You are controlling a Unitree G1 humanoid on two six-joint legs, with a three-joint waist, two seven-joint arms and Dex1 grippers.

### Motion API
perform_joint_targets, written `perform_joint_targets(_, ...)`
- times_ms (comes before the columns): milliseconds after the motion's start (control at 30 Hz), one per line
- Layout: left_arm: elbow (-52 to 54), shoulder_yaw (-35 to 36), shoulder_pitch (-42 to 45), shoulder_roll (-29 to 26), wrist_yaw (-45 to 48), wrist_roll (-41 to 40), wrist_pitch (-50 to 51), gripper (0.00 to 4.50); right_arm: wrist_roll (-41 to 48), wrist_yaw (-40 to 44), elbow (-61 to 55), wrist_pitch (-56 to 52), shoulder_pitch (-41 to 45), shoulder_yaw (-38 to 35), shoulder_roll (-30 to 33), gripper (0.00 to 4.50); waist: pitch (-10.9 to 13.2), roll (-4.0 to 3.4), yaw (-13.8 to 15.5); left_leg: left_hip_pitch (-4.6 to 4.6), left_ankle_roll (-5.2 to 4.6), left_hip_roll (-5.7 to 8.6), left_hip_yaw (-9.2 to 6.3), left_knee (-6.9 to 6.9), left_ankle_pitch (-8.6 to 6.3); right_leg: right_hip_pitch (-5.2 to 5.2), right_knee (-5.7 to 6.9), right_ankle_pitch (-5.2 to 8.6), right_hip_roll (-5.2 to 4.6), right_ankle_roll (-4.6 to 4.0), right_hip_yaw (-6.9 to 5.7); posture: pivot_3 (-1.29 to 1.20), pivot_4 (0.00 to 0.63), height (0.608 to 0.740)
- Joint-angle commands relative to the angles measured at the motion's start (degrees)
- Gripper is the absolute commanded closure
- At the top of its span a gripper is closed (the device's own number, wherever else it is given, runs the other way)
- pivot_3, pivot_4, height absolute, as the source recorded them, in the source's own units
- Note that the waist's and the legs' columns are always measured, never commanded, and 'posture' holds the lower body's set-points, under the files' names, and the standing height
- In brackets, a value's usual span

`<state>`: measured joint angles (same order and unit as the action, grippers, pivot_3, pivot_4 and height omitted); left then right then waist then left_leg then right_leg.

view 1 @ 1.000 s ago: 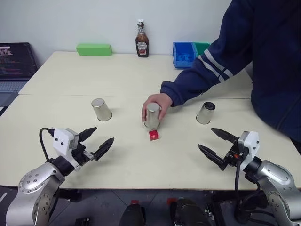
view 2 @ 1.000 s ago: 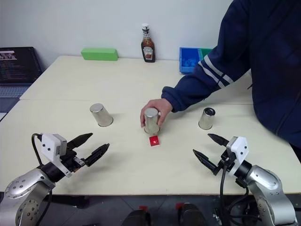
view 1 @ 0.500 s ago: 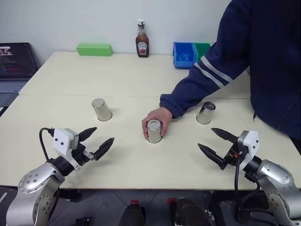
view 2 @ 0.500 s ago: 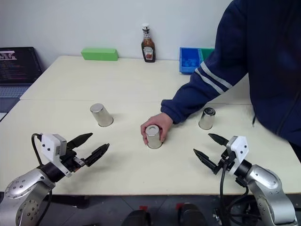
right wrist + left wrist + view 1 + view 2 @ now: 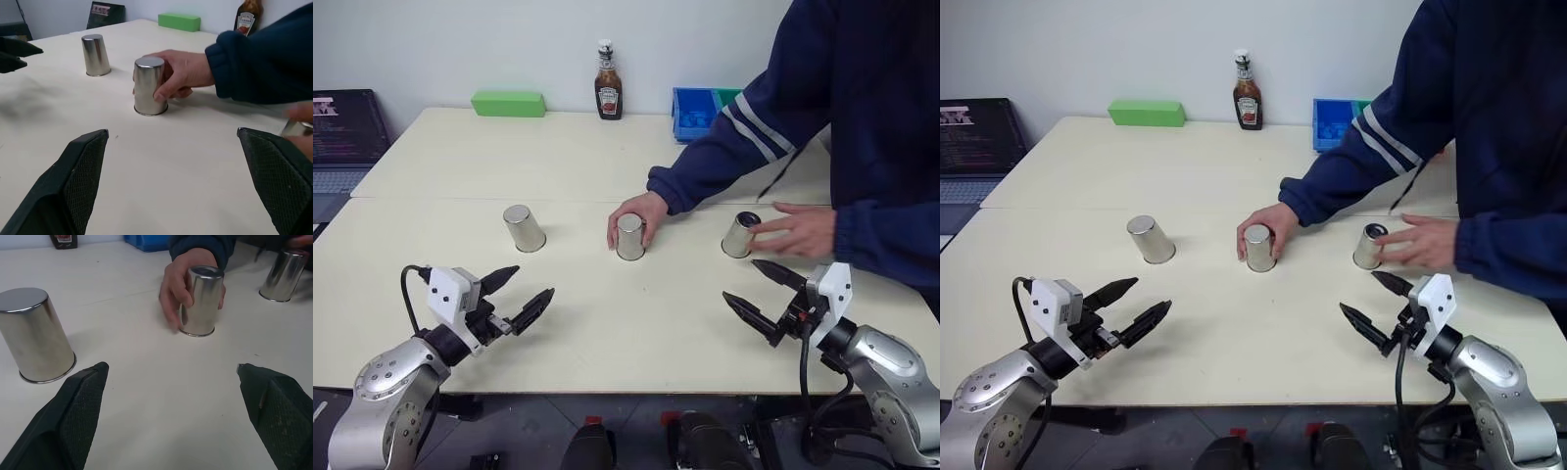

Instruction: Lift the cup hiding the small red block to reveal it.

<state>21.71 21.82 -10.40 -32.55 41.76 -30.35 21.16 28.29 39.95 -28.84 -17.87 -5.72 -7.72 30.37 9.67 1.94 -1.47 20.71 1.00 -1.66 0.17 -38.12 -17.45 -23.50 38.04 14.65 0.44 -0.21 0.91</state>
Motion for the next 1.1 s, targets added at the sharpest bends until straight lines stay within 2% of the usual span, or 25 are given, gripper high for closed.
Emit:
perform_joint_targets(33, 0.2, 0.2, 0.8, -0.7, 0.0, -0.4, -0.4, 0.0, 0.9, -0.1, -1.6, -0.2, 0.9, -0.6, 0.4, 0.01, 0.0, 0.0, 0.0, 0.0, 0.0, 0.0, 0.0, 0.0, 0.0, 0.0, -0.01, 0.0, 0.0, 0.0, 0.01, 0.0, 0.15, 0.74)
perform_joint_targets(667, 0.2, -0.7, 1.4, -0.8, 0.5, -0.4, -0.2, 0.0, 0.0, 2.2, 0.9, 3.2, -0.8, -0.9, 0.4, 0.01, 0.0, 0.0, 0.0, 0.0, 0.0, 0.0, 0.01, 0.0, 0.0, 0.0, 0.0, 0.0, 0.0, 0.0, 0.01, 0.0, 0.15, 0.74)
perform_joint_targets(1100, 2.5, -2.0, 2.3, -1.5, 1.2, -2.5, 1.8, 0.0, -1.0, 0.1, 0.9, 2.0, -1.1, -1.0, 1.2, 0.01, 0.0, 0.0, 0.0, 0.0, 0.0, 0.0, 0.01, 0.0, 0.0, 0.0, 0.01, 0.0, 0.0, 0.0, 0.01, 0.0, 0.15, 0.74)
